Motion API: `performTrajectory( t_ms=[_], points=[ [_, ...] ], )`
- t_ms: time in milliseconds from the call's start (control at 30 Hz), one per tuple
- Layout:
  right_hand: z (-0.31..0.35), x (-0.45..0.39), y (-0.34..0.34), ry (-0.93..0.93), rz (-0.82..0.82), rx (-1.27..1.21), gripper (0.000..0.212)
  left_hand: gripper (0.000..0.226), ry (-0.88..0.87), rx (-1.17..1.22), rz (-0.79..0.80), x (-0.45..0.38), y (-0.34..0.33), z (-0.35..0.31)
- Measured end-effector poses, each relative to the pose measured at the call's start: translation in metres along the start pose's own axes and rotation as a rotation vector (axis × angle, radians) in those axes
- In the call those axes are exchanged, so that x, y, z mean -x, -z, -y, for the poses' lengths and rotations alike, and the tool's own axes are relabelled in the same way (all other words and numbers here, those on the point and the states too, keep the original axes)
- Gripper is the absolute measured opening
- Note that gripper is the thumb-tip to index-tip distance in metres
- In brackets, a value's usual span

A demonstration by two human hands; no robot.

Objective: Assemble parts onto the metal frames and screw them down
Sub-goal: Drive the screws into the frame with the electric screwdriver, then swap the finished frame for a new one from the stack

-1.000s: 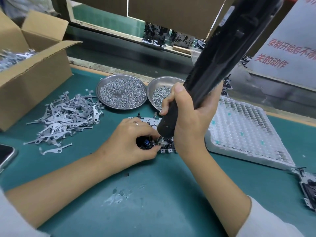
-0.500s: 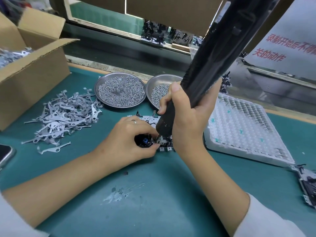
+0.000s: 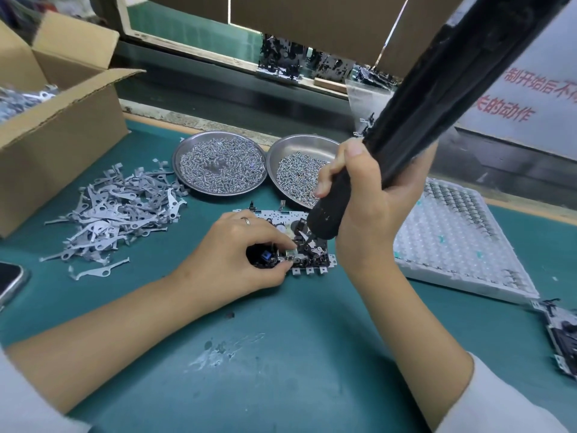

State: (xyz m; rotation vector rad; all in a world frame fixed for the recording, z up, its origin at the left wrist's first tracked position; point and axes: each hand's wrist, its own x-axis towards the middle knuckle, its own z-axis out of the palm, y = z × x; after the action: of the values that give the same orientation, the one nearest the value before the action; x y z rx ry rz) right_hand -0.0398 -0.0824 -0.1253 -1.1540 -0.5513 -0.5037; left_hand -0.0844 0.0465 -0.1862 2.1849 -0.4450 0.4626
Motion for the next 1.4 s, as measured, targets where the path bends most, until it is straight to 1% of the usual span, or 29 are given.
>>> performTrajectory(
  t_ms=[133, 200, 333, 433, 467, 500, 533, 567, 600, 700, 767, 833, 933, 1033, 1133, 1200, 1300, 1333, 1400],
  points=[
    [-0.007, 0.003, 0.000, -0.071, 0.020, 0.084, 0.026, 0.023, 0.013, -0.006, -0.002, 0.000, 0.000, 0.000],
    [-0.009, 0.002, 0.001, -0.110, 0.049, 0.081, 0.027, 0.024, 0.021, -0.007, -0.005, 0.001, 0.000, 0.000],
    [-0.008, 0.003, 0.003, -0.133, 0.053, 0.057, 0.028, 0.021, 0.018, -0.013, 0.001, 0.001, -0.001, 0.000],
    [-0.007, 0.004, 0.008, -0.156, 0.074, 0.109, 0.028, 0.020, 0.010, -0.021, 0.017, 0.000, 0.000, 0.001],
    [-0.007, 0.004, 0.010, -0.160, 0.081, 0.138, 0.031, 0.021, 0.009, -0.022, 0.022, 0.000, 0.000, 0.002],
    [-0.006, 0.005, 0.013, -0.160, 0.083, 0.170, 0.044, 0.024, 0.005, -0.029, 0.025, 0.000, 0.000, 0.002],
    [-0.005, 0.005, 0.017, -0.158, 0.085, 0.205, 0.057, 0.030, 0.001, -0.045, 0.030, 0.000, 0.001, 0.003],
    [-0.005, 0.008, 0.023, -0.146, 0.084, 0.242, 0.065, 0.040, -0.002, -0.074, 0.039, 0.000, 0.002, 0.003],
    [-0.005, 0.011, 0.030, -0.124, 0.077, 0.278, 0.066, 0.053, -0.004, -0.123, 0.051, 0.001, 0.003, 0.005],
    [-0.009, 0.030, 0.055, -0.086, 0.001, 0.372, 0.046, 0.088, 0.006, -0.376, 0.132, -0.001, 0.009, 0.011],
    [-0.014, 0.042, 0.067, -0.129, -0.055, 0.384, 0.039, 0.100, 0.035, -0.496, 0.195, -0.002, 0.012, 0.015],
    [-0.018, 0.046, 0.069, -0.174, -0.050, 0.396, 0.039, 0.105, 0.043, -0.568, 0.230, -0.003, 0.012, 0.019],
    [-0.021, 0.042, 0.066, -0.203, -0.039, 0.403, 0.044, 0.105, 0.021, -0.604, 0.244, -0.005, 0.011, 0.023],
    [-0.024, 0.042, 0.069, -0.253, -0.039, 0.409, 0.049, 0.099, 0.004, -0.516, 0.237, -0.006, 0.011, 0.023],
    [-0.023, 0.041, 0.069, -0.292, -0.038, 0.453, 0.041, 0.094, -0.035, -0.410, 0.175, -0.004, 0.010, 0.020],
    [-0.021, 0.039, 0.069, -0.310, -0.056, 0.446, 0.039, 0.095, -0.121, -0.400, 0.122, -0.006, 0.016, 0.018],
    [-0.019, 0.038, 0.069, -0.343, -0.084, 0.413, 0.038, 0.092, -0.309, -0.432, 0.045, -0.008, 0.031, 0.015],
    [-0.018, 0.037, 0.069, -0.350, -0.084, 0.419, 0.037, 0.091, -0.352, -0.408, 0.005, -0.008, 0.035, 0.013],
    [-0.016, 0.037, 0.067, -0.357, -0.075, 0.454, 0.035, 0.089, -0.386, -0.258, -0.078, -0.005, 0.035, 0.007]
  ],
)
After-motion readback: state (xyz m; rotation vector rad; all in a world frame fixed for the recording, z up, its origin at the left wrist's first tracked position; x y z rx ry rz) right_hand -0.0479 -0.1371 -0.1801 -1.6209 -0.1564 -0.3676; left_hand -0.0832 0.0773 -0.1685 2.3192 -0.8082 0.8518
